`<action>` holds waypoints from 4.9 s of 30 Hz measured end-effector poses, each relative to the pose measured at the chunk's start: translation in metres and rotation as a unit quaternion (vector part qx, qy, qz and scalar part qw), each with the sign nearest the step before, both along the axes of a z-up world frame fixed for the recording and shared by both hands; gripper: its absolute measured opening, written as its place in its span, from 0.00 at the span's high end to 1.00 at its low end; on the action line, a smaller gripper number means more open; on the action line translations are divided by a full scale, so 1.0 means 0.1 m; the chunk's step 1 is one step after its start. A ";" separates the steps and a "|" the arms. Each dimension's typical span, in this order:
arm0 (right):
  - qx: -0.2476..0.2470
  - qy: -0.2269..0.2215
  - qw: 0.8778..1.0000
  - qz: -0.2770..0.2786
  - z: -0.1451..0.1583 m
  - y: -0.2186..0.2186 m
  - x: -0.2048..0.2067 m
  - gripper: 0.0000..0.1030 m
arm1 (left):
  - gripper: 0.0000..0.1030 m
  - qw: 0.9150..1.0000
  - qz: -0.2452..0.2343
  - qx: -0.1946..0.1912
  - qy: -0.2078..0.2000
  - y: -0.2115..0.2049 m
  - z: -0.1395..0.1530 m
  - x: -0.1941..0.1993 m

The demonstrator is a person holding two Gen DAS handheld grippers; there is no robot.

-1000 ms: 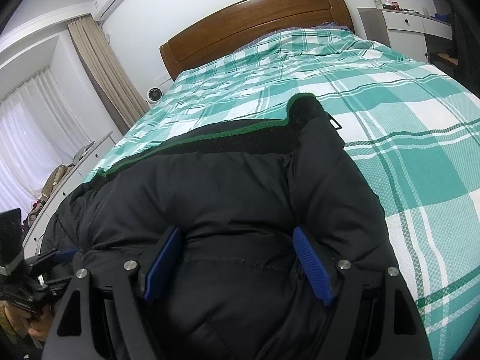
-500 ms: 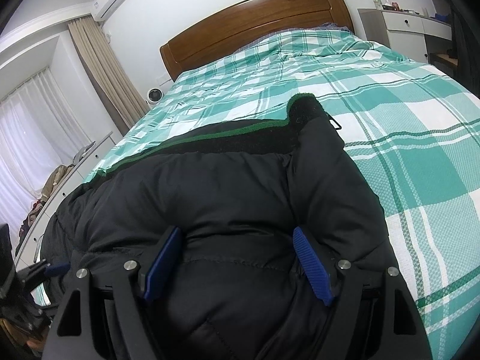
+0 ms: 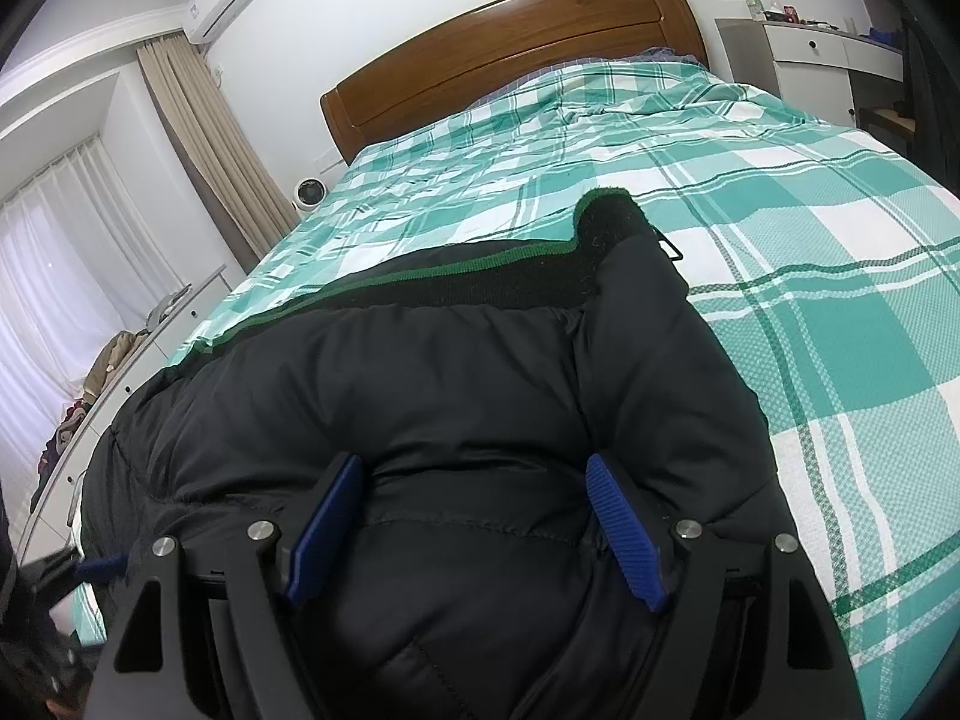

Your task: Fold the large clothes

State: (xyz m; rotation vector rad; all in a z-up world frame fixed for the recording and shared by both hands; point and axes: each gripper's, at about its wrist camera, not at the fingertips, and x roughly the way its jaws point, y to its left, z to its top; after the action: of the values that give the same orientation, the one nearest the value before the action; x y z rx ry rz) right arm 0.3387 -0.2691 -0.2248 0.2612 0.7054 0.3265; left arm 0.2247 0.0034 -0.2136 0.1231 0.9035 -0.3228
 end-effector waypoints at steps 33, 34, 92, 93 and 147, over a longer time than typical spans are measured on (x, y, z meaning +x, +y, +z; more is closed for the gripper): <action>0.212 0.159 0.964 0.016 -0.28 -0.70 -0.41 0.43 | 0.01 0.983 -0.093 -0.143 0.067 -0.59 0.07 0.67; 0.259 0.166 0.951 0.016 -0.26 -0.72 -0.41 0.54 | 0.01 0.981 -0.089 -0.153 0.075 -0.55 0.09 0.70; -0.109 -0.081 0.964 0.229 1.38 2.88 -0.94 0.60 | 0.62 0.980 0.126 -0.121 0.097 2.62 0.80 1.15; -0.109 -0.073 0.961 0.244 1.25 2.97 -0.92 0.60 | 0.62 0.979 0.128 -0.124 0.099 2.65 0.77 1.15; -0.209 0.190 0.931 0.230 0.46 4.09 1.36 0.58 | 0.45 0.954 0.168 -0.186 0.164 3.06 0.09 0.96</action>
State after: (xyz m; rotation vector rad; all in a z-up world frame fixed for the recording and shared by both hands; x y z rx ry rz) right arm 0.4744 0.1400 -0.1786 -0.2654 1.2022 0.5690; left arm 0.3211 0.3091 -0.2048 -0.4413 1.1546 -0.1929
